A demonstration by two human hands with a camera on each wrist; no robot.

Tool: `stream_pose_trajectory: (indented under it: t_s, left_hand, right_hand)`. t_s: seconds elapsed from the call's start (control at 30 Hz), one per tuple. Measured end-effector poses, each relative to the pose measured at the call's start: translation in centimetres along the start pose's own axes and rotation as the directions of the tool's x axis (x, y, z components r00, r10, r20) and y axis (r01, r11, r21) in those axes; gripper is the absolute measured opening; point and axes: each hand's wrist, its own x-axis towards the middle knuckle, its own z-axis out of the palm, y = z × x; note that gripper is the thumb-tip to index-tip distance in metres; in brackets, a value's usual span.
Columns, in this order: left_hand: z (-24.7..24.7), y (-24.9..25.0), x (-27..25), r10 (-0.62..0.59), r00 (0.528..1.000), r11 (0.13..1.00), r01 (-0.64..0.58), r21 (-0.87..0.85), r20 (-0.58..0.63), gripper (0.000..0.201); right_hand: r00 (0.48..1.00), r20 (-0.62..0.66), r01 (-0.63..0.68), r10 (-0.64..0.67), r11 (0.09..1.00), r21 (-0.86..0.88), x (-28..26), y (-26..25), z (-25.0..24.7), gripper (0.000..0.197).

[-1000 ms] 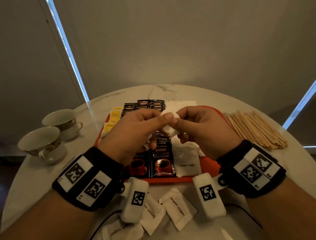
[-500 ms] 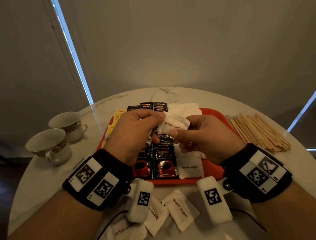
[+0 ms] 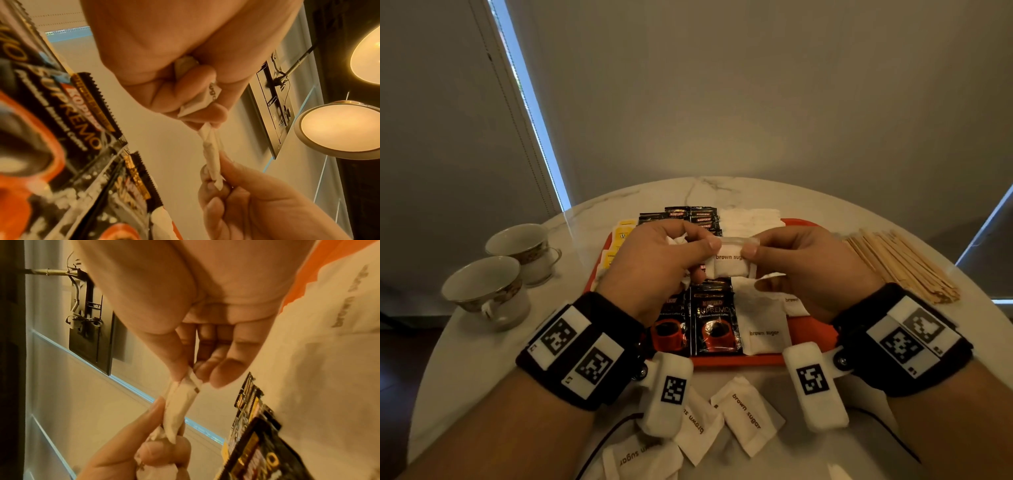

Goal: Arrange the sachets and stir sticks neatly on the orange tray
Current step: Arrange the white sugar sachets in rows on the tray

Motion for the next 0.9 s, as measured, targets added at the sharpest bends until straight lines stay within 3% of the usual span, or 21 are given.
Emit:
stream_pose_trajectory:
  t_s: [0.13, 0.3, 0.43, 0.7, 0.9]
  left_hand:
    - [0.3, 0.0, 0.0, -0.02, 1.0, 0.999, 0.02, -0.025, 0.02, 0.004]
    - [0.0, 0.6, 0.1, -0.072, 0.997, 0.983, 0.076, -0.166, 0.03, 0.022]
    - [0.1, 0.7, 0.1, -0.084, 0.996, 0.981, 0.09, -0.171, 0.038, 0.027]
    - [-0.1, 0.7, 0.2, -0.099, 0.994, 0.98, 0.105, -0.171, 0.045, 0.031]
    - [0.0, 0.5, 0.2, -0.107, 0.992, 0.982, 0.116, -0.147, 0.067, 0.03]
  right_hand:
    - [0.985, -0.172, -0.024, 0.015, 0.999, -0.047, -0.3, -0.1, -1.4, 0.007]
    - [0.92, -0.291, -0.282, 0.261, 0.959, -0.033, -2.1, 1.4, -4.0, 0.009]
    - [0.867, -0.355, -0.402, 0.349, 0.912, -0.084, -2.8, 2.4, -5.3, 0.007]
    - [0.854, -0.389, -0.448, 0.346, 0.869, -0.211, -2.5, 3.2, -5.4, 0.006]
    - [0.883, -0.413, -0.347, 0.222, 0.902, -0.256, -2.6, 3.5, -5.1, 0.019]
